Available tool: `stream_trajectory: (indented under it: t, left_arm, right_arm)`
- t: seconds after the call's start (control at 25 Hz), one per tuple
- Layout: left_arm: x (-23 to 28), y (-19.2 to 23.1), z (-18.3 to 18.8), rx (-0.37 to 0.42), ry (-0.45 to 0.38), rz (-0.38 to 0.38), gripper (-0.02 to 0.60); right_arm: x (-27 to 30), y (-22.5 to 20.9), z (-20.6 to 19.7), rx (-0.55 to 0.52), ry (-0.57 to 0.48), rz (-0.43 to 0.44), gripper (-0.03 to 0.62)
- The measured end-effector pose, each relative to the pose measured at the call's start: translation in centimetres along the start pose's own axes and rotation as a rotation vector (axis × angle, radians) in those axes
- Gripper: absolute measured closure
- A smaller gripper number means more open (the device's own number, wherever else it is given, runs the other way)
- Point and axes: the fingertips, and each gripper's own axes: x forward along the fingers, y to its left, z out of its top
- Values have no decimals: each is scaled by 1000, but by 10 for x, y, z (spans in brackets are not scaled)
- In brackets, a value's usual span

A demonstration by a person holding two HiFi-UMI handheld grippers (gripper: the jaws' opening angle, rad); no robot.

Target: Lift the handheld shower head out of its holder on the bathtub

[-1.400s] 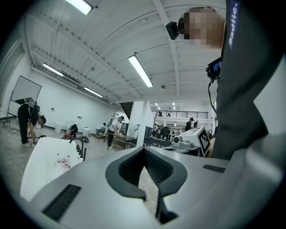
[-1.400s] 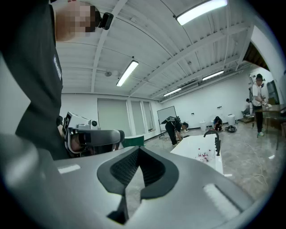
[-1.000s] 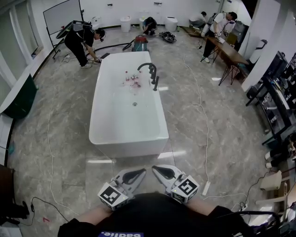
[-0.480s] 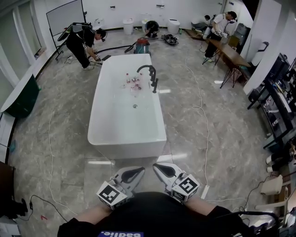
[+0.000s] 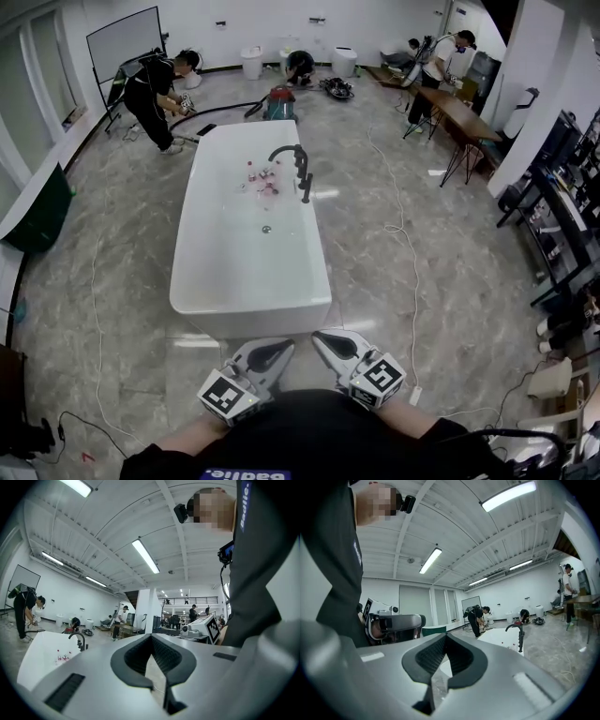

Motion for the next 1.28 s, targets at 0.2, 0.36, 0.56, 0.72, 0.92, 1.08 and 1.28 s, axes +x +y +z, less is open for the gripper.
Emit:
stream_trajectory:
  t: [0.2,0.36,0.56,0.72,0.92,1.08,1.28]
  left_arm:
    - [30,71,4,-11,-9,-43,577]
    - [55,144,12,-9,-15,-73,577]
    - [70,224,23,-18,2,-102,577]
    - [77,268,35,-20,-11,-131,577]
    - [92,316,33,-25,-5,-146,577]
    - [107,326,39,-20,-3,-159,577]
    - [131,331,38,-1,-8,-140,577]
  right_arm:
    - [49,-41,6,-2,0,-27,592]
    - [103,-86,14,-4,9,-70,592]
    - [169,-125,24,9,22,-119,592]
    - [205,-148,32,3,39,-152,592]
    - [239,-176,35,11,39,-191,592]
    - [246,-192,35,4,45,-191,592]
    - [245,-216,36,14,34,-167,592]
